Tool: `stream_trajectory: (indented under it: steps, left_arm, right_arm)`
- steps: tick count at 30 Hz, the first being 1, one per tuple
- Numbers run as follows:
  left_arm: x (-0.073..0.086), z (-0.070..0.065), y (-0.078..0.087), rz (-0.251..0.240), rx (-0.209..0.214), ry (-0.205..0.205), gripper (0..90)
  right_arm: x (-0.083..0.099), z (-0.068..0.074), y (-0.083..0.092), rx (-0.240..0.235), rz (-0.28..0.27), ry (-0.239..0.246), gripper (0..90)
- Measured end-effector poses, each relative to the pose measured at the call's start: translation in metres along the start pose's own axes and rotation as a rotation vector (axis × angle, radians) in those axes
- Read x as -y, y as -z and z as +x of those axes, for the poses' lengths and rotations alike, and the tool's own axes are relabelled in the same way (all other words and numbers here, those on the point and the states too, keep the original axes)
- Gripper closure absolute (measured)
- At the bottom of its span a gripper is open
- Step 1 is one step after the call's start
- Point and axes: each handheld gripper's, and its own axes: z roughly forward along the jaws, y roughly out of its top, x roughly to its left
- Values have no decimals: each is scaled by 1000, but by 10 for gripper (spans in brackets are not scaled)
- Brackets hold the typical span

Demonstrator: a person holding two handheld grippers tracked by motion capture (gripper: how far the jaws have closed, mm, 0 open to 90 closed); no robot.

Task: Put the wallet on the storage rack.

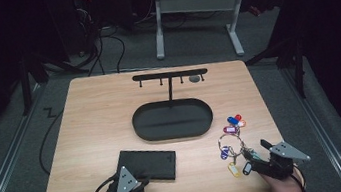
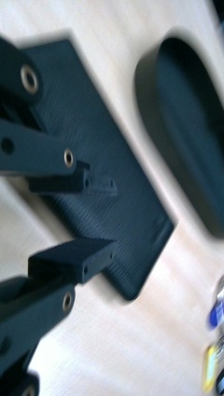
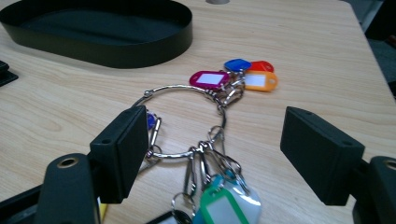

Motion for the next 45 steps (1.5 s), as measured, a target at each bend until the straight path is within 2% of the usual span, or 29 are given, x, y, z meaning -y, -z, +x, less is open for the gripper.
stream_trajectory:
  steps: [2, 3, 4, 5, 6, 7, 8, 10, 11, 12, 13, 14, 15, 18, 20, 21, 22, 27, 30, 31, 32, 33, 34, 35, 37, 38, 39, 42, 45]
  left_arm:
    - [-2, 12, 6, -27, -51, 33, 767]
    - [-2, 12, 6, -27, -51, 33, 800]
    - [0, 23, 11, -36, -87, 50, 840]
    - [2, 32, 14, -30, -112, 60, 840]
    - [9, 48, 18, -10, -143, 74, 874]
    - [9, 48, 18, -10, -143, 74, 883]
    - [17, 63, 20, 26, -189, 79, 892]
    - [19, 67, 19, 42, -203, 80, 900]
    - [25, 75, 14, 77, -214, 102, 900]
    - [27, 77, 11, 97, -227, 104, 900]
    - [27, 77, 11, 97, -227, 104, 899]
    - [30, 77, 5, 141, -236, 110, 899]
    - [30, 77, 5, 141, -236, 110, 899]
    - [31, 72, 2, 177, -220, 96, 900]
    - [31, 69, 2, 170, -194, 104, 900]
    - [31, 69, 2, 170, -194, 104, 900]
    - [31, 63, 2, 176, -197, 79, 900]
    - [34, 55, 8, 173, -175, 85, 900]
    - [37, 43, 14, 166, -136, 100, 900]
    - [37, 38, 15, 170, -126, 93, 900]
    - [35, 26, 17, 163, -106, 77, 900]
    - [35, 26, 17, 163, -106, 77, 900]
    - [31, 16, 18, 140, -72, 67, 900]
    - [31, 16, 18, 140, -72, 67, 900]
    - [28, 7, 18, 132, -53, 46, 900]
    - [26, 1, 17, 128, -26, 22, 900]
    - [26, 1, 17, 128, -26, 22, 900]
    - [24, -8, 16, 125, 17, 9, 900]
    - [23, -11, 16, 122, 39, 5, 895]
  right_arm:
    - [2, -2, 4, 9, -3, -6, 239]
    - [2, -2, 4, 9, -3, -6, 239]
    - [4, -3, 9, 18, -3, -10, 240]
    - [4, -3, 9, 18, -3, -10, 240]
    - [6, -6, 13, 24, -1, -13, 243]
    - [7, -6, 14, 27, -2, -17, 244]
    - [9, -7, 17, 32, -1, -19, 244]
    - [10, -7, 18, 32, -1, -19, 246]
    - [11, -8, 19, 34, 0, -20, 246]
    - [12, -9, 21, 39, 0, -21, 246]
    - [12, -9, 21, 39, 0, -21, 246]
    - [11, -9, 21, 43, -1, -28, 246]
    - [11, -9, 21, 43, -1, -28, 246]
    - [9, -9, 18, 40, -3, -24, 246]
    - [8, -8, 15, 36, 0, -25, 246]
    - [6, -8, 14, 33, 1, -19, 247]
    - [5, -8, 12, 32, 1, -18, 246]
    - [1, -6, 6, 22, -4, -21, 246]
    - [-2, -5, 2, 14, -7, -12, 246]
    - [-4, -5, 0, 10, -7, -14, 247]
    - [-4, -4, -1, 9, -6, -17, 246]
    - [-4, -4, -2, 7, -5, -15, 246]
    - [-5, -3, -3, 4, -2, -13, 246]
    - [-5, -3, -3, 4, -2, -13, 246]
    - [-6, -2, -5, 0, 0, -7, 246]
    - [-7, -2, -6, -2, -2, -3, 246]
    - [-7, -2, -6, -2, -2, -3, 246]
    - [-7, -1, -7, -3, -2, -1, 246]
    - [-6, -1, -6, -4, 5, 1, 246]
